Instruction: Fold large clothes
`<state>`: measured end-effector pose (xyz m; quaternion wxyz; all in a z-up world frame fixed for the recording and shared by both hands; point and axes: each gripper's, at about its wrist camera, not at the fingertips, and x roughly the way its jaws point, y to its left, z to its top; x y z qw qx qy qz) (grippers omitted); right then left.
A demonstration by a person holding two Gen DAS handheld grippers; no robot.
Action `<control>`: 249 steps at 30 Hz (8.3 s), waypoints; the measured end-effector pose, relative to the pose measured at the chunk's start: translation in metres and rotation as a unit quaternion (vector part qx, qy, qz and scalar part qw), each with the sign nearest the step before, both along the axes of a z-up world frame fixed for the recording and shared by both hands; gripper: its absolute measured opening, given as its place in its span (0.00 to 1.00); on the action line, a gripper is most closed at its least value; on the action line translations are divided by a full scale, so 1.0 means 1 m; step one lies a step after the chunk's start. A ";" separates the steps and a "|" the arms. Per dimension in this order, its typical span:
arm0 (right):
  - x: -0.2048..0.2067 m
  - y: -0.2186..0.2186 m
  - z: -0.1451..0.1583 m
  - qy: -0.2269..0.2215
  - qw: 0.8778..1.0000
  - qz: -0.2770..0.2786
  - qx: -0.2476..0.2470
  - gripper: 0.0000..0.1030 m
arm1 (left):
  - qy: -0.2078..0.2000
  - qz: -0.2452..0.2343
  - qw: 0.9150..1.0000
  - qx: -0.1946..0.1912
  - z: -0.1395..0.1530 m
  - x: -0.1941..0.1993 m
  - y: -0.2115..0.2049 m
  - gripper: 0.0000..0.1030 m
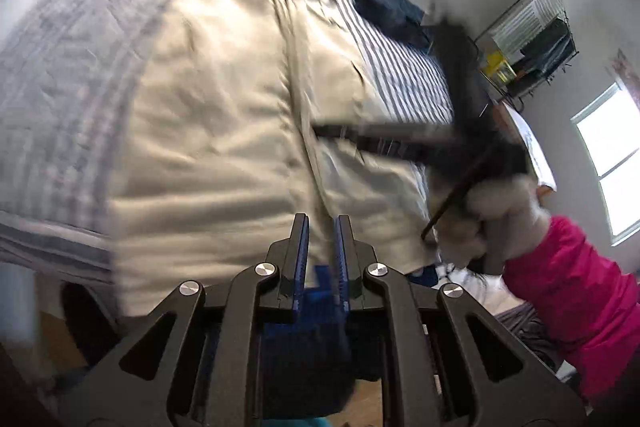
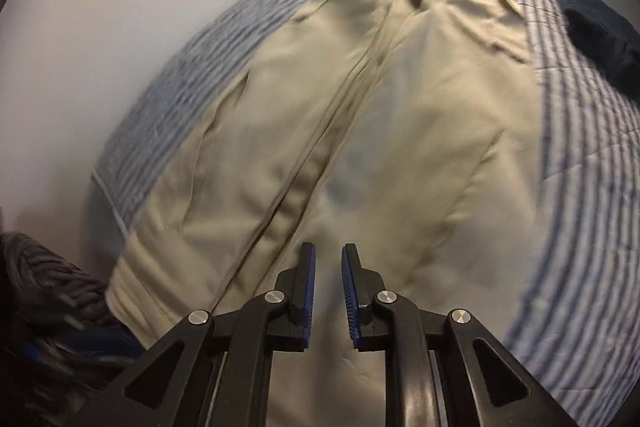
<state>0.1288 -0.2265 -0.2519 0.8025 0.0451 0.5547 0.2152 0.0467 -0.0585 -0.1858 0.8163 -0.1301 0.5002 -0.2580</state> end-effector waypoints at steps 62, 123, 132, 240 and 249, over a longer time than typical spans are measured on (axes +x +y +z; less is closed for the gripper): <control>-0.124 -0.120 -0.023 0.104 0.956 -0.106 0.252 0.40 | 0.139 0.015 0.987 -0.075 -0.089 0.054 0.077 0.39; 0.073 -0.171 -0.029 0.166 0.854 -0.297 0.394 0.21 | 0.174 0.105 0.973 -0.108 -0.056 0.264 0.024 0.13; 0.065 -0.215 -0.024 0.146 0.820 -0.308 0.460 0.62 | 0.129 0.132 0.971 -0.155 -0.038 0.280 0.060 0.48; 0.106 -0.085 0.031 -0.045 0.998 -0.031 -0.017 0.30 | 0.003 -0.046 0.987 0.154 -0.045 0.276 -0.005 0.07; 0.131 -0.117 0.108 -0.140 0.987 -0.078 -0.003 0.49 | -0.041 -0.014 0.990 0.134 0.014 0.335 0.008 0.09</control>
